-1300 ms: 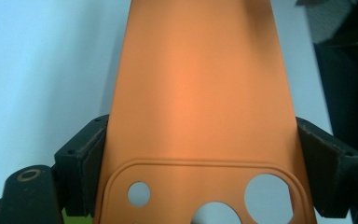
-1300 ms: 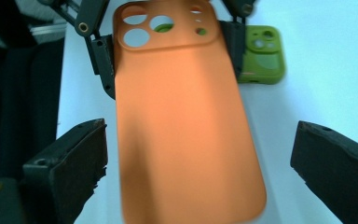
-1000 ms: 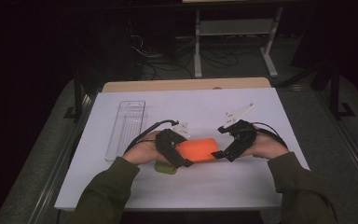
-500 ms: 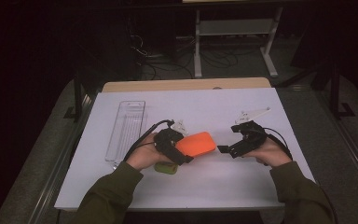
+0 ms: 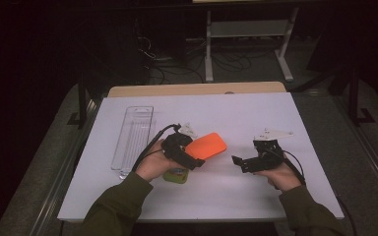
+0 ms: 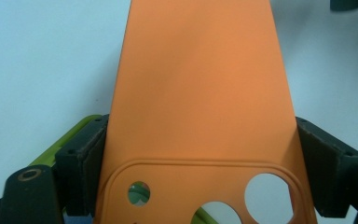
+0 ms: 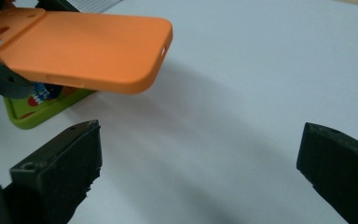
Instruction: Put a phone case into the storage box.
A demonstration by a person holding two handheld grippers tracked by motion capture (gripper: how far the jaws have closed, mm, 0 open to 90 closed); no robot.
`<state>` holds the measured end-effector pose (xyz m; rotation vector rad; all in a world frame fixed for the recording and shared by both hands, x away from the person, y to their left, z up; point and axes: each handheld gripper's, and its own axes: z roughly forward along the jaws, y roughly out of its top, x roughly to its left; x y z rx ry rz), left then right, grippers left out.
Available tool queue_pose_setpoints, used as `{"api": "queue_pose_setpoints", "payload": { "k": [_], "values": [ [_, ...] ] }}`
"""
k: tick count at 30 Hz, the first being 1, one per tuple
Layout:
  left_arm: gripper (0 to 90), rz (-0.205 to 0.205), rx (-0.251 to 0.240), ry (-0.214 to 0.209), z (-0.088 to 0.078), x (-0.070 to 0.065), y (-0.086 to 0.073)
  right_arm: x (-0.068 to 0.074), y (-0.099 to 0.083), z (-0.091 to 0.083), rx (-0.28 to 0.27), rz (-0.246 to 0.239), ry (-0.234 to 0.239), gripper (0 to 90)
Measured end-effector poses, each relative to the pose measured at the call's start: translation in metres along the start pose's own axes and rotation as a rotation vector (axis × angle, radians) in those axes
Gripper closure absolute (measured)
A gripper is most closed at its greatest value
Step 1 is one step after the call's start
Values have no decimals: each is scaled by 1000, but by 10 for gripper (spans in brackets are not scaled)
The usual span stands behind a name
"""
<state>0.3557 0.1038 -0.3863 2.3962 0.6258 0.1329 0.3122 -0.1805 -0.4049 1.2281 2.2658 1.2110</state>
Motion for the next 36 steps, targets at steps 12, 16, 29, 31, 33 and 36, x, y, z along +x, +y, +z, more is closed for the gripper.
{"api": "queue_pose_setpoints", "payload": {
  "k": [12,16,29,31,33,36],
  "values": [
    [156,-21,-22,-4,-3,3,0,7,-7,14,-6,-69,-36,0],
    [156,-25,-24,-4,-3,4,0,11,-8,15,-7,-105,-56,0],
    [156,-22,-18,-6,-2,4,-1,15,-6,14,-17,-212,-98,0],
    [156,-11,-15,-5,-2,4,-1,16,-5,13,-17,-232,-104,0],
    [156,-9,-15,-6,-1,3,-1,17,-5,13,-19,-247,-112,0],
    [156,-8,-15,-6,-1,3,-1,18,-6,13,-17,-269,-121,0]
  ]
}}
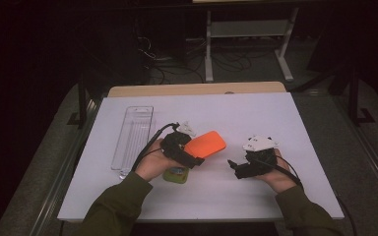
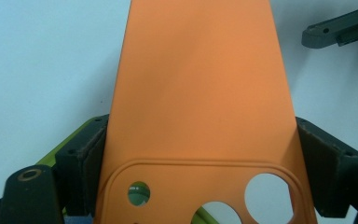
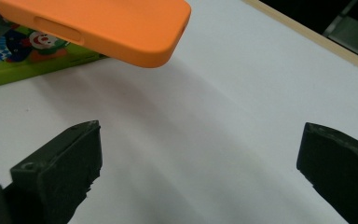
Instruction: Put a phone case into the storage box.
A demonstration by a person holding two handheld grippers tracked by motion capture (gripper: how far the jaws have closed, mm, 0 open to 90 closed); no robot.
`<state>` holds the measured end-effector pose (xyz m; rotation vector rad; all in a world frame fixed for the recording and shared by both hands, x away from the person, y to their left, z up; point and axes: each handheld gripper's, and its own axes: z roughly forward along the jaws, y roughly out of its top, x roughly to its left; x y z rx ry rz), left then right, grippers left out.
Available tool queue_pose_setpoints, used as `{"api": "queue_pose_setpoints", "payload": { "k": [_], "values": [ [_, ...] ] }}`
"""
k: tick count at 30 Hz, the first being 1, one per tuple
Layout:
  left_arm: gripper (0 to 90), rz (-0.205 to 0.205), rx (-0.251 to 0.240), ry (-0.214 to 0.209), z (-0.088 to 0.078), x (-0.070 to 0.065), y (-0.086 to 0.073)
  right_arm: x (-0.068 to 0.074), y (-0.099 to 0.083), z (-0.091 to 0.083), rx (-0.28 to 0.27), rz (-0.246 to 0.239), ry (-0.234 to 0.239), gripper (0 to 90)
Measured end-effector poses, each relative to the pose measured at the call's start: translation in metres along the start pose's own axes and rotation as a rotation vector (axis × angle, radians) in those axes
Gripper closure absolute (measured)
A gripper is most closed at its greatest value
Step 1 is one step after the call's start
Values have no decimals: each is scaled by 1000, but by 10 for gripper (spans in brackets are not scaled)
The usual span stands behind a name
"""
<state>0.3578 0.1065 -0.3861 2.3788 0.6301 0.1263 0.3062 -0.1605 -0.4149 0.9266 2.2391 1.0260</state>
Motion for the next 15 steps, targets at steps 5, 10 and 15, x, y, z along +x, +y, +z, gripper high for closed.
{"api": "queue_pose_setpoints", "payload": {
  "k": [5,10,15],
  "values": [
    [155,0,-3,-2,0,0,0,1,1,0,-7,-38,-15,0],
    [156,2,-4,-4,1,0,0,5,2,0,-17,-63,-35,0],
    [156,15,-1,-2,0,0,0,8,3,-1,-23,-114,-60,0]
  ]
}}
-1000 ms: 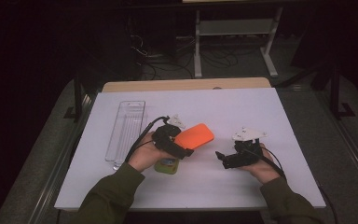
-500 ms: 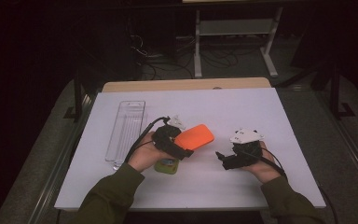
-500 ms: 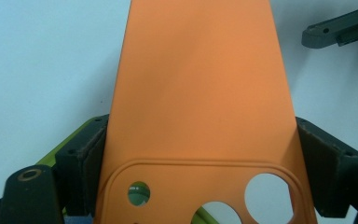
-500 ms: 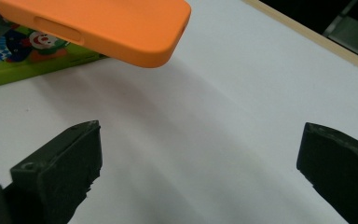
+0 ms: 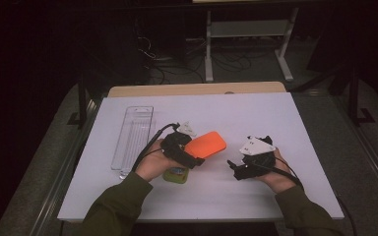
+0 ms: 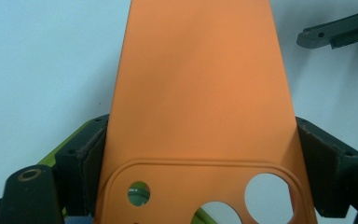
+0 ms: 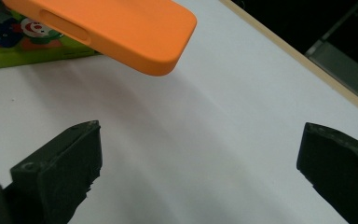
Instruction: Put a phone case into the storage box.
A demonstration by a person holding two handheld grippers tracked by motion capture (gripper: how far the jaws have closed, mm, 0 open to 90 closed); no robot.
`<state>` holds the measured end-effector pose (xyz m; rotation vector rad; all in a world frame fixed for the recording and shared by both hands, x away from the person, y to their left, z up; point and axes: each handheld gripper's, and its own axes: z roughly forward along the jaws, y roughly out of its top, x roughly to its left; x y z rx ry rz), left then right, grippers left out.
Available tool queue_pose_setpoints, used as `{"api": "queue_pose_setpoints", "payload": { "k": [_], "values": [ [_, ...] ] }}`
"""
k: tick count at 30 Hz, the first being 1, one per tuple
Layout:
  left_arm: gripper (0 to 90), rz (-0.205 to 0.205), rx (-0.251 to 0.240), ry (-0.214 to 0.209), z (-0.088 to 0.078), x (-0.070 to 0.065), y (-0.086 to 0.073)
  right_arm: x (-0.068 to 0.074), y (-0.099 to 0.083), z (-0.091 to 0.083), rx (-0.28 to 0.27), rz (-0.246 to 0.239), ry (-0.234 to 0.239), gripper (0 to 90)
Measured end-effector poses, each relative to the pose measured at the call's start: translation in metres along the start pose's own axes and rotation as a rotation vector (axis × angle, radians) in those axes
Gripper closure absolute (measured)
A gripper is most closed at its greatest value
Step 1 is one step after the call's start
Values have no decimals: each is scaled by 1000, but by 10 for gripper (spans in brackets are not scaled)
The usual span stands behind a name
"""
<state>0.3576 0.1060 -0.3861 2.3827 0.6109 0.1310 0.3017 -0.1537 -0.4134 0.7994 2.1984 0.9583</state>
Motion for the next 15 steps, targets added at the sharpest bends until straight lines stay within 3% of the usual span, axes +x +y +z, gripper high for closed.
{"api": "queue_pose_setpoints", "payload": {
  "k": [15],
  "values": [
    [156,16,-1,1,1,0,0,12,4,-1,-35,-140,-65,0]
  ]
}}
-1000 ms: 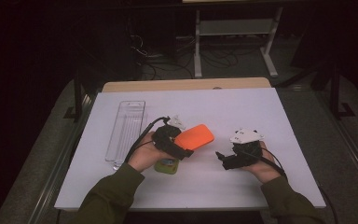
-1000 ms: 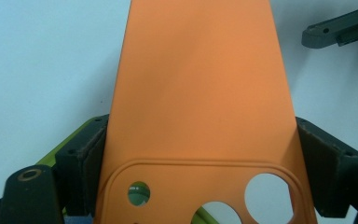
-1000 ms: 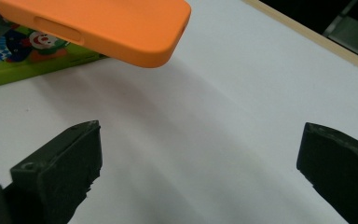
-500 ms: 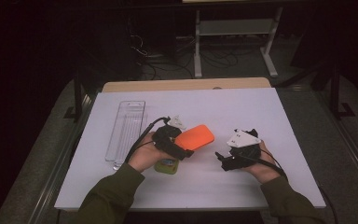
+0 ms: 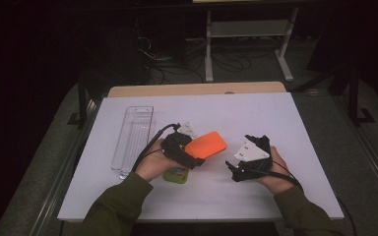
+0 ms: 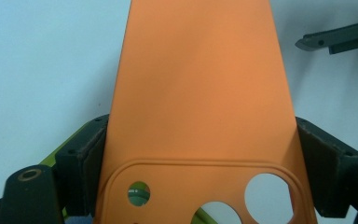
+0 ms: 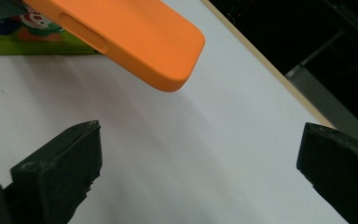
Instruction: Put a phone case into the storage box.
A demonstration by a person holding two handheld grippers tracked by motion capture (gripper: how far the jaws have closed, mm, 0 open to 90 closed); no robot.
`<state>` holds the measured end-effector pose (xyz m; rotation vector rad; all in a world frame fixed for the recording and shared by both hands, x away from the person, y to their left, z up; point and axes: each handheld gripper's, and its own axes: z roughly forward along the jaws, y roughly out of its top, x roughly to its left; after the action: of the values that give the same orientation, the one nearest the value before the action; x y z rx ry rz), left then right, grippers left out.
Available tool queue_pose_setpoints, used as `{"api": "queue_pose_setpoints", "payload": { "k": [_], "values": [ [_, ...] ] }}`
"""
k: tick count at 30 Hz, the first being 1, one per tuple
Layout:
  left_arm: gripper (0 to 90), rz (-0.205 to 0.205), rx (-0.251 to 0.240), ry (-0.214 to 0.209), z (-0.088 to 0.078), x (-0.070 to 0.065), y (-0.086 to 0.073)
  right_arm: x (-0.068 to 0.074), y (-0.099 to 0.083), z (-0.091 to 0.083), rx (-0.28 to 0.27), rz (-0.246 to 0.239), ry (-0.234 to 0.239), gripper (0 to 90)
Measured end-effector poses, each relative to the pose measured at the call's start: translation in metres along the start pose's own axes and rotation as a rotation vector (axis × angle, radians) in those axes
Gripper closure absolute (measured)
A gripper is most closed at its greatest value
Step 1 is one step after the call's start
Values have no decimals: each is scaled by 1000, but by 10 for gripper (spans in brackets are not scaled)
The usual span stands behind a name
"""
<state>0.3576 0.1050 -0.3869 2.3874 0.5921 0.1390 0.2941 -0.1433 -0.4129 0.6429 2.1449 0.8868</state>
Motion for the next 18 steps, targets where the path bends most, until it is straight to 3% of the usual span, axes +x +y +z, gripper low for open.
{"api": "queue_pose_setpoints", "payload": {
  "k": [3,4,11,18],
  "values": [
    [156,-2,-2,1,0,-1,0,3,0,1,4,-41,-11,0],
    [156,-23,-21,0,2,-2,0,4,0,1,5,-51,-14,0],
    [156,-25,-23,1,2,-2,0,12,2,2,4,-169,-59,0],
    [156,-24,-19,1,2,-3,0,18,3,3,-8,-252,-98,0]
  ]
}}
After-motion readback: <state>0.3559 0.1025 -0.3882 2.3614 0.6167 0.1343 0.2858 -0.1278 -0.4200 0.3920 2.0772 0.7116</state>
